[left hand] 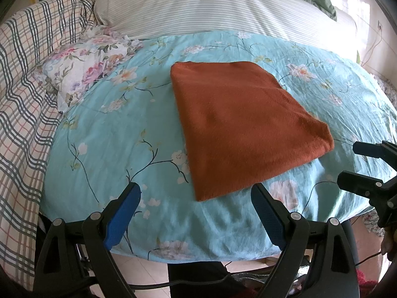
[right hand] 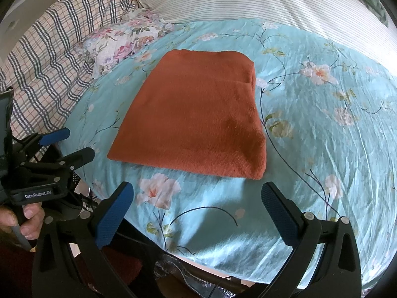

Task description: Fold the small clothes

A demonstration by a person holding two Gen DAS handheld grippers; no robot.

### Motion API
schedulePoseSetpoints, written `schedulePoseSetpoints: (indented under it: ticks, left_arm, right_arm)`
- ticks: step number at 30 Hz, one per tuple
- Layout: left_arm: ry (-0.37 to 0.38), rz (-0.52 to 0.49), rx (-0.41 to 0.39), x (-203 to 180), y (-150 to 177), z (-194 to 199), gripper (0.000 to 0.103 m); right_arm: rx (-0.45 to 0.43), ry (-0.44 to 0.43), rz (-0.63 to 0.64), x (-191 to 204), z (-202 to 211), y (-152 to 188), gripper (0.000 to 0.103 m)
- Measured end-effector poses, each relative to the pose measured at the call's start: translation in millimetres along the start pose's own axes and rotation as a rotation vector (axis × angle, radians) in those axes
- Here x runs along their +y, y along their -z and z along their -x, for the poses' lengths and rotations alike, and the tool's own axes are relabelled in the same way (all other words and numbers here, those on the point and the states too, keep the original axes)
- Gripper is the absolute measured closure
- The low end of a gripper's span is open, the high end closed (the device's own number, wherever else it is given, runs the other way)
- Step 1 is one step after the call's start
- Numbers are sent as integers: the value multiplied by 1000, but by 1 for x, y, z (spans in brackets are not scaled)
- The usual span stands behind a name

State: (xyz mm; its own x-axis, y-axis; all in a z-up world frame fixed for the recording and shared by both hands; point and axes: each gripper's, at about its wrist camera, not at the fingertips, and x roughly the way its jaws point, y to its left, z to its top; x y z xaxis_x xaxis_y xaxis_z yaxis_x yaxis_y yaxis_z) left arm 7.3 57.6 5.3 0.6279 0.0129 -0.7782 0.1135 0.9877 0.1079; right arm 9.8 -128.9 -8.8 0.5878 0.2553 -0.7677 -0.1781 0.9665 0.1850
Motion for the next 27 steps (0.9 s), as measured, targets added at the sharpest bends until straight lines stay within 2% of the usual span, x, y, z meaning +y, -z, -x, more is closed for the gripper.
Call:
schedulePoseSetpoints:
  ticks: [6,9,27]
  left_arm:
    - [16,2,-4,3,-8,-4,12]
    - [0,-3,-21,2,-10,-3,12]
    - [-1,-4,-15,4,-20,-10,12]
  right_arm:
    - [-8,-6,9,-5,-4,-11,0]
    - [-11,-8,9,-7,-5,-14,0]
    - [-12,-12,3,-8,-12,-18,0]
